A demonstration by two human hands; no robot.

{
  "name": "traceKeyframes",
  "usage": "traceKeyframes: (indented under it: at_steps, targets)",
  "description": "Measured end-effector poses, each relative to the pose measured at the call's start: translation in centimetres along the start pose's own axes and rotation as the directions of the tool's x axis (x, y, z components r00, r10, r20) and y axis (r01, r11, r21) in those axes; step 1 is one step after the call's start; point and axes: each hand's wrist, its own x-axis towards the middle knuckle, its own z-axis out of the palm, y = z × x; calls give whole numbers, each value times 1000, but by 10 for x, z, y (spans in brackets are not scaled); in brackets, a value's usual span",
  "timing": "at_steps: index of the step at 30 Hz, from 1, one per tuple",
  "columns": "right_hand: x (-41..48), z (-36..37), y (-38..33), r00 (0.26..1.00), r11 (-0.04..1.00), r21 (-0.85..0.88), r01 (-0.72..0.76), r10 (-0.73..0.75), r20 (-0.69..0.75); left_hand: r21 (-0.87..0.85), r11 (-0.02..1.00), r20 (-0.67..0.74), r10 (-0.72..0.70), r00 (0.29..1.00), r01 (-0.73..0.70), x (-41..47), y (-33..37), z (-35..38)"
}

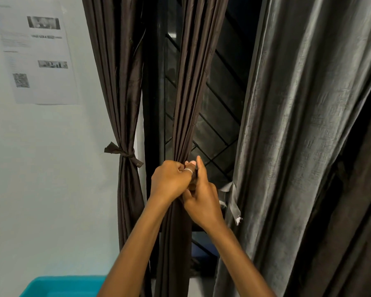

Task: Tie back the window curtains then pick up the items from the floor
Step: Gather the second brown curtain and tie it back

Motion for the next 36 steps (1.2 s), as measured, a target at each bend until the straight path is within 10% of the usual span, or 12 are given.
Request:
traceKeyframes:
  at_steps: [12,22,31,36]
  targets:
    - [0,-10,8,998,999,40,18,-16,-60,3,1000,133,8,991,-9,13,-9,-12]
    - [4,-11,9,995,903,-423,75,-40,91,269,897,102,337,936,-352,2,-18,-16]
    - [25,-43,-5,885,734,-512,446,-446,132,198,898,202,354,913,-392,1,-28,-30]
    - [44,-54,-7,864,804,-320,501,-444,237,138,918,231,334,914,-371,3,-29,-34]
